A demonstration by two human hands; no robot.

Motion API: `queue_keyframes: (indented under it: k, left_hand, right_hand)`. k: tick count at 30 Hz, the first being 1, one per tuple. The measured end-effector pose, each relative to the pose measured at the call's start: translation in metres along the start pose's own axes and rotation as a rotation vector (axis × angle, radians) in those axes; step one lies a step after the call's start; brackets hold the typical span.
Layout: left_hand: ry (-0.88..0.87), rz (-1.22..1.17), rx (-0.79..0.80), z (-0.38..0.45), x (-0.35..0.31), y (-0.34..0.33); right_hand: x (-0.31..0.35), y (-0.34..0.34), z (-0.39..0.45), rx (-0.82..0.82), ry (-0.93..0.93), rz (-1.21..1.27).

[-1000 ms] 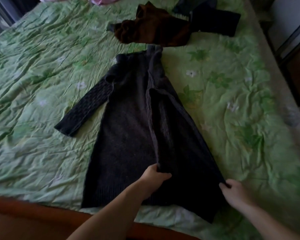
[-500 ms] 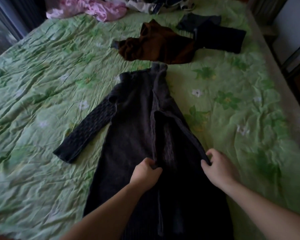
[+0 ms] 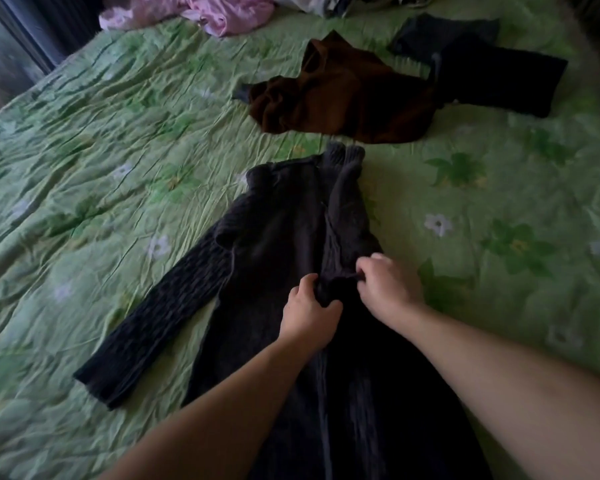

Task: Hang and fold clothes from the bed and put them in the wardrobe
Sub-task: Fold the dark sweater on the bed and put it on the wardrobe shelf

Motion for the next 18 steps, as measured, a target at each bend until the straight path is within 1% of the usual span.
queue_keyframes:
  k: [2, 4, 6, 7, 8, 9, 11, 12, 13, 15, 16, 17, 18]
  left_hand:
    - [0.013, 0.008, -0.040, 0.001, -0.004, -0.005]
    - [0.031, 0.016, -0.065, -0.001, -0.006, -0.010]
    - [0.048, -0.001, -0.071, -0.008, -0.008, -0.014]
    - [0.051, -0.004, -0.066, -0.013, -0.010, -0.016]
    - [0.051, 0.004, -0.054, -0.017, -0.011, -0.019]
    - [0.044, 0.028, -0.041, -0.022, -0.013, -0.022]
    - [0.002, 0.101, -0.028, -0.030, -0.016, -0.029]
    - [-0.027, 0.141, -0.019, -0.035, -0.019, -0.032]
    - [-0.056, 0.188, 0.000, -0.039, -0.021, -0.035]
    - [-0.093, 0.294, 0.060, -0.045, -0.024, -0.043]
    - [-0.096, 0.331, 0.088, -0.047, -0.024, -0.046]
    - [-0.094, 0.354, 0.106, -0.049, -0.023, -0.048]
    - [-0.093, 0.364, 0.113, -0.051, -0.022, -0.049]
  right_hand:
    - [-0.020, 0.005, 0.015, -0.094, -0.198, 0.208]
    - [-0.058, 0.019, 0.027, -0.209, -0.462, 0.406]
    - [-0.105, 0.033, 0.032, -0.263, -0.733, 0.524]
    - [-0.127, 0.037, 0.029, -0.228, -0.846, 0.529]
    - [-0.145, 0.039, 0.024, -0.152, -0.925, 0.503]
    - [-0.158, 0.039, 0.020, -0.091, -0.956, 0.467]
    - [-0.169, 0.036, 0.016, -0.091, -0.902, 0.404]
    - [-0.168, 0.036, 0.014, -0.121, -0.825, 0.362]
    - [-0.164, 0.034, 0.012, -0.135, -0.710, 0.316]
    - [-0.146, 0.028, 0.002, -0.108, -0.353, 0.186]
    - [-0.137, 0.022, -0.006, -0.049, -0.162, 0.088]
    - [-0.129, 0.018, -0.015, 0.056, -0.009, -0.018]
    - [-0.123, 0.014, -0.021, 0.184, 0.068, -0.096]
Point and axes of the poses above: each hand's wrist, its own z-axis towards the middle knuckle, its own y-axis out of the back of the hand, x = y × z, the point moved 1 cm from there along z, towards the middle knuckle, and after that the axes turned 11 degrees about -x, right-handed, at the moved point
